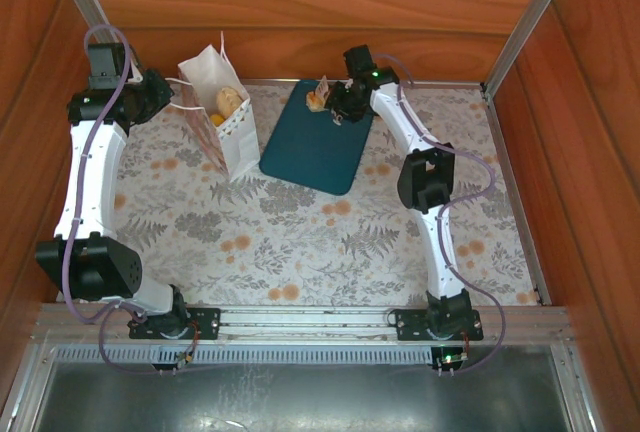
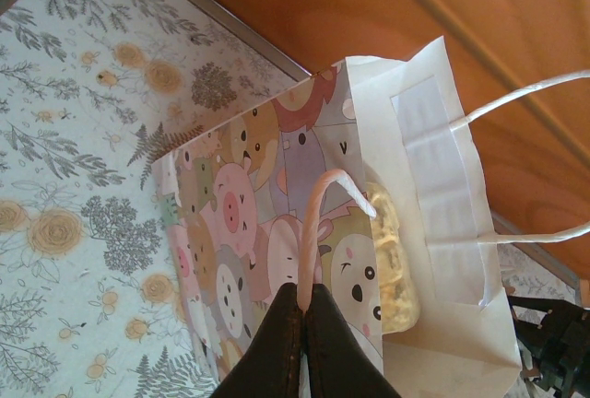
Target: Place the fake bread into the paper bag
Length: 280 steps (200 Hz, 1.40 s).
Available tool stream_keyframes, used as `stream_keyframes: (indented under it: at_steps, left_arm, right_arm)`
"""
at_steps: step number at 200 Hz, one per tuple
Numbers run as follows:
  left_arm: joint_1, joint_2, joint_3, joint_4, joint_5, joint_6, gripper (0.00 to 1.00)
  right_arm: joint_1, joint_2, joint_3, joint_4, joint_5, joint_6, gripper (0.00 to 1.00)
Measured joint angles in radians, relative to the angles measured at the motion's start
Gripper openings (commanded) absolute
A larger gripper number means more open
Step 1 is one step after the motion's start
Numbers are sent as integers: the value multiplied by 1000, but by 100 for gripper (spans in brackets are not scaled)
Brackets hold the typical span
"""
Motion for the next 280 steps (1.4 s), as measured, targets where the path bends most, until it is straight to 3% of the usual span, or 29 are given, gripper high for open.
stream_keyframes:
  at_steps: [61, 109, 280]
  left_arm:
    - [0, -6, -13, 1, 0, 0, 0]
    - [0, -10, -13, 1, 0, 0, 0]
    - [0, -10, -13, 1, 0, 0, 0]
  right_arm:
    - [0, 12, -23, 75, -43, 27, 33]
    - [1, -26, -151, 142, -59, 32, 23]
    - [1, -631, -680, 301, -92, 31, 18]
